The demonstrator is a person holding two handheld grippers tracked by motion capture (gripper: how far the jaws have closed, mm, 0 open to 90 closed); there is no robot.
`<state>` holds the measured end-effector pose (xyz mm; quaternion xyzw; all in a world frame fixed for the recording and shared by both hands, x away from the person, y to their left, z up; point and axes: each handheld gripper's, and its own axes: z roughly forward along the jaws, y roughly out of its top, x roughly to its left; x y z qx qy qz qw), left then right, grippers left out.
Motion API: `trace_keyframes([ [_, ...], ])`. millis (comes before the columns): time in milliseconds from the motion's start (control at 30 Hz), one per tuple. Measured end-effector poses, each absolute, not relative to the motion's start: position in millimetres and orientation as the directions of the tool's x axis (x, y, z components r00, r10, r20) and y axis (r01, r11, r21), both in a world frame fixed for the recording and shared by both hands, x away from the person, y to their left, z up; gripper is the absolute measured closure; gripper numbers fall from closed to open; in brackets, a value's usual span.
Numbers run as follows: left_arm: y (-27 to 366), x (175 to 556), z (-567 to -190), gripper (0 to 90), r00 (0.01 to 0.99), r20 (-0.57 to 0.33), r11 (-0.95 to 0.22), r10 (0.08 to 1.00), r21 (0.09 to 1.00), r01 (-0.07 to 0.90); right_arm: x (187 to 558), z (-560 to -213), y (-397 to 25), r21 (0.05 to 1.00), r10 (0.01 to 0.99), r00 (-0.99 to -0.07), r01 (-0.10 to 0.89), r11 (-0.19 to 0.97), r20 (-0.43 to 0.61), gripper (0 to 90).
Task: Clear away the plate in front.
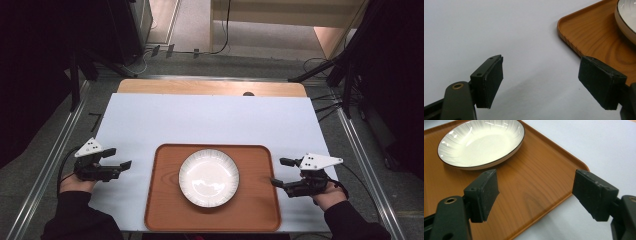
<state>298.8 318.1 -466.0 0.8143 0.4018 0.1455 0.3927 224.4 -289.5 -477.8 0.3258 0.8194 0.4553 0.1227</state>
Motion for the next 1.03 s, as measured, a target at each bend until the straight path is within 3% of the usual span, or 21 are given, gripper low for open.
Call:
trace_keyframes([
  [1033, 313.9, 300.3, -470.9, 19.7, 0.649, -0.094, -0.397, 0.755, 0.723, 0.566, 223.9, -478.3, -289.5, 0.82, 0.643, -0.759, 0.429, 0.38, 0.099, 21.7],
])
